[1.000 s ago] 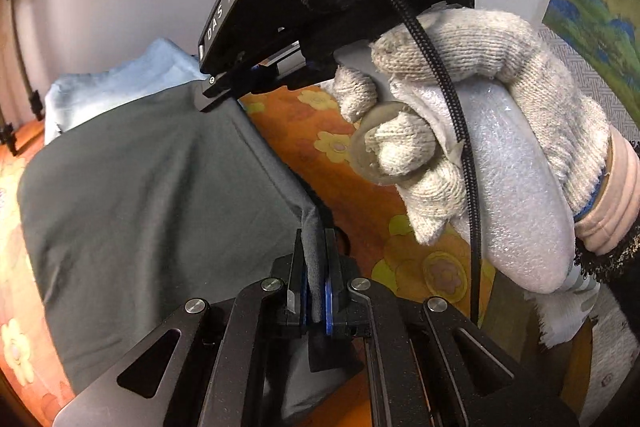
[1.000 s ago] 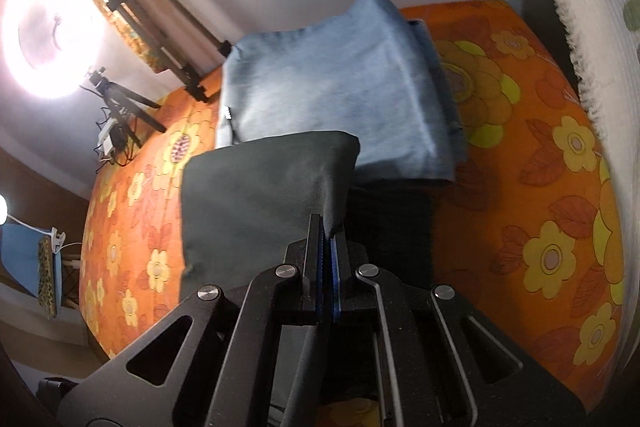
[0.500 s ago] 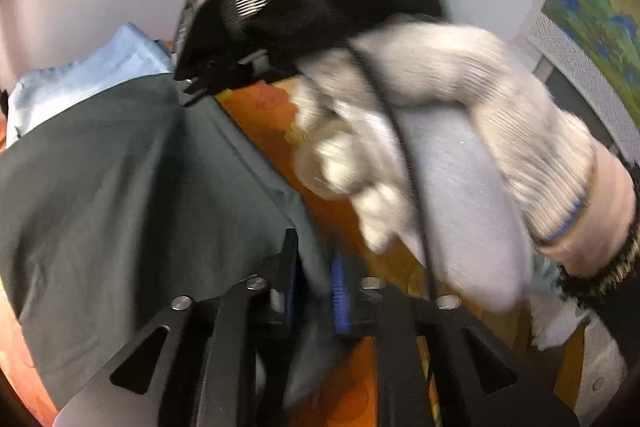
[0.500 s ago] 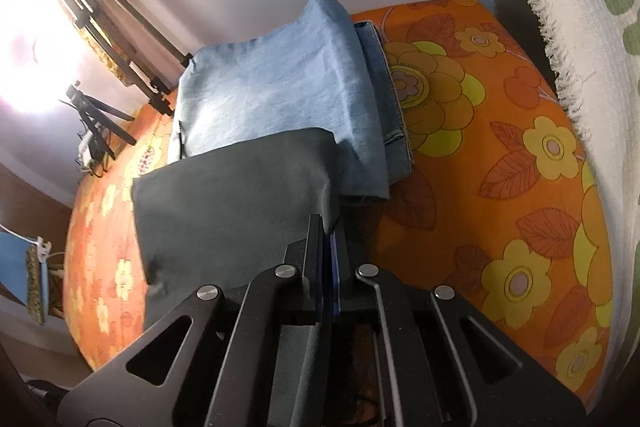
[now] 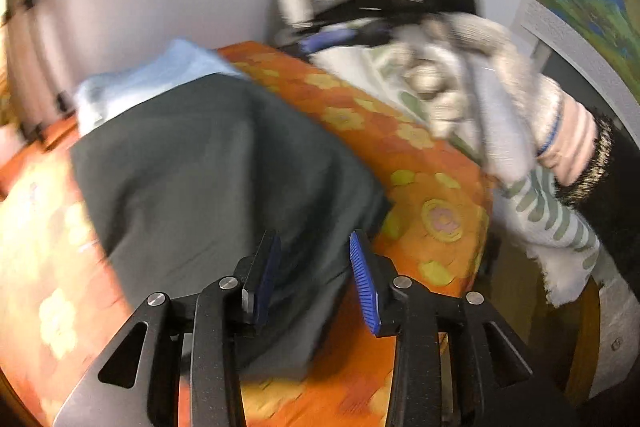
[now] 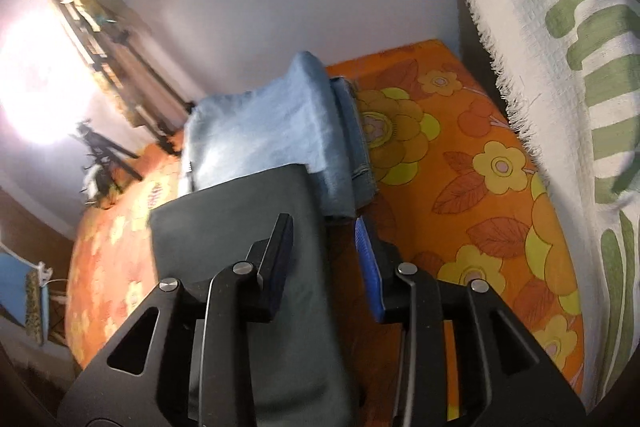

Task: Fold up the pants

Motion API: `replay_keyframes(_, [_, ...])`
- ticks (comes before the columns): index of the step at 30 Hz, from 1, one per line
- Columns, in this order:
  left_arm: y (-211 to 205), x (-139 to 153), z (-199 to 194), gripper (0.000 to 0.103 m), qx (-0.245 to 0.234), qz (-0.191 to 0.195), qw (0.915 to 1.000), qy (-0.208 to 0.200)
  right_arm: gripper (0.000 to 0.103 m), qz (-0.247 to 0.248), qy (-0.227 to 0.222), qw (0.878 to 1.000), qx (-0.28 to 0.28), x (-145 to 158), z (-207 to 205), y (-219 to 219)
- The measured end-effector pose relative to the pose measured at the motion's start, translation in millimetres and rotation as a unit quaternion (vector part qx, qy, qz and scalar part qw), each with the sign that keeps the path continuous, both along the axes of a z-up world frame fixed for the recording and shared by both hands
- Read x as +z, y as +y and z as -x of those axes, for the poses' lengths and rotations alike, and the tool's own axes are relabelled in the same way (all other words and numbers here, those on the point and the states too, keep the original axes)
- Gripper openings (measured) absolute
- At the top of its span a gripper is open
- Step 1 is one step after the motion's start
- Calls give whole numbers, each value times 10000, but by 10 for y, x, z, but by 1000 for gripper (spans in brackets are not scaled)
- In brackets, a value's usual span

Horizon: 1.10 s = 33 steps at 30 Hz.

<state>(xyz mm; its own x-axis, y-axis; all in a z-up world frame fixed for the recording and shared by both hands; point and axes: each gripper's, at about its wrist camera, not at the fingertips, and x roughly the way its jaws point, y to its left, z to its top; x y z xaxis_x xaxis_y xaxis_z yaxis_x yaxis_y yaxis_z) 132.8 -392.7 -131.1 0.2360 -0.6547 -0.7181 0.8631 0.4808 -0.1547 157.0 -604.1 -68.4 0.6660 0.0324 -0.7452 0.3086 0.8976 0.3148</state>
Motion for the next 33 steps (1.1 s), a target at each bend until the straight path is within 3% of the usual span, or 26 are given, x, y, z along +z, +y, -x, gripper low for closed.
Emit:
replay_keyframes(5, [565,-92,-210,37,610,-33,9981,77,35,-30,-72,9990,444,164,80,288])
replay_keyframes(7, [769,-211,-327,39,918,-85,9953,290,39,-22,-89,9976,680,217,45,466])
replay_keyframes(9, [887,-317,-448,39,1123,-92,9917,617,50,-5,-118,9952,973,261,-62,691])
replay_keyframes(11, [963,-416,-504,39,1273,-68,9886,796,50,96,-88,9913,1309,283,-247,999])
replay_keyframes(20, [1011,-664,-667,39,1399,230,9792,1454,50,741,513,9652,2455,29,-1181,2147])
replay_keyframes(27, [1025,-718,-716,39,1339,371,9778,1569,50,970,1026,9488,2827,-281,-1785,2422])
replay_keyframes(33, [1042,-760,-741,39,1299,495,9764,1651,50,1320,1420,9314,3079,-519,-1908,2507])
